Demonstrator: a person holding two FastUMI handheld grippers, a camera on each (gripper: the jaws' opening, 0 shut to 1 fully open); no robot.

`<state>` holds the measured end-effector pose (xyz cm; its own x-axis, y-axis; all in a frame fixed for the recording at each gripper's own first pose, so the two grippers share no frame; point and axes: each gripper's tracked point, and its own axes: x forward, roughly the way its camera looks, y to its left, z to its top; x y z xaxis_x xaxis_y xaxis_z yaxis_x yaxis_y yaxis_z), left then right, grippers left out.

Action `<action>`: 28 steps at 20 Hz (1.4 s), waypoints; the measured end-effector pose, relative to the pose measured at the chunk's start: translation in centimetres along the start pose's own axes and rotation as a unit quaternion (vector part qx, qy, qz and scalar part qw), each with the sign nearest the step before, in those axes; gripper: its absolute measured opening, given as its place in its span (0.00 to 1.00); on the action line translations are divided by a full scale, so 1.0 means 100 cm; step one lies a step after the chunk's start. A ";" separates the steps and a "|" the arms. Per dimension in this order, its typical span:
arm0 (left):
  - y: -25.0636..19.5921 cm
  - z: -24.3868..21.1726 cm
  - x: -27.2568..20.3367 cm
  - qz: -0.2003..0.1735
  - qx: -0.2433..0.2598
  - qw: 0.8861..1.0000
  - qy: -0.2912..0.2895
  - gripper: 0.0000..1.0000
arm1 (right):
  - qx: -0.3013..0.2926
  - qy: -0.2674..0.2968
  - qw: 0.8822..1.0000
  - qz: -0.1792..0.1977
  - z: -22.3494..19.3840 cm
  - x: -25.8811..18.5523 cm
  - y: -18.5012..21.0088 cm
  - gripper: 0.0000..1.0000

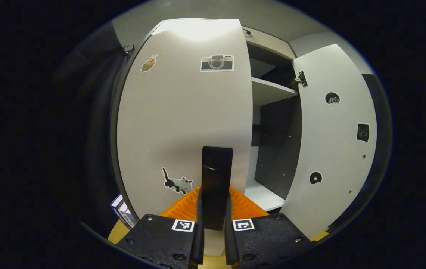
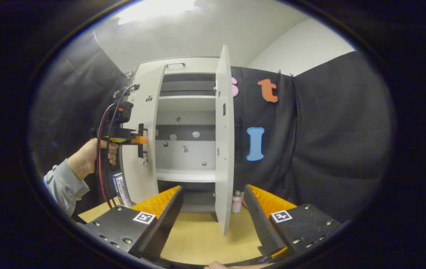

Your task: Open the right door of the double-door shoe cabinet with the right hand, and open the left door with the left hand.

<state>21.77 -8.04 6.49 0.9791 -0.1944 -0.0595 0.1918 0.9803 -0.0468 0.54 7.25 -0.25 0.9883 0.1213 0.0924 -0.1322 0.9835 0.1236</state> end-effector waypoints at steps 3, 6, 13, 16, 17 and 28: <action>0.008 0.001 -0.020 -0.006 -0.008 1.000 -0.001 0.23 | -0.024 -0.003 1.000 -0.003 0.000 -0.011 0.006 0.96; 0.019 0.002 -0.041 -0.004 -0.008 1.000 -0.002 0.23 | -0.024 -0.006 1.000 0.001 0.000 -0.014 0.012 0.96; 0.069 0.006 -0.100 0.007 -0.008 1.000 -0.004 0.22 | -0.015 -0.023 0.999 -0.019 0.007 -0.038 0.028 0.97; 0.095 0.007 -0.115 0.016 -0.011 1.000 0.001 0.17 | -0.009 -0.029 0.999 -0.011 0.013 -0.043 0.041 0.97; 0.104 0.006 -0.121 0.022 -0.003 1.000 0.004 0.16 | -0.007 -0.030 1.000 -0.006 0.012 -0.043 0.048 0.97; 0.190 0.009 -0.140 0.047 0.011 0.999 -0.009 0.01 | -0.009 -0.027 1.000 0.009 0.004 -0.049 0.081 0.98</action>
<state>11.77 13.35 7.28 0.9938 -0.1017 -0.0441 0.1009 0.9947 -0.0199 -5.37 14.53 0.72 0.9802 0.1320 0.1478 -0.1480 0.9836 0.1033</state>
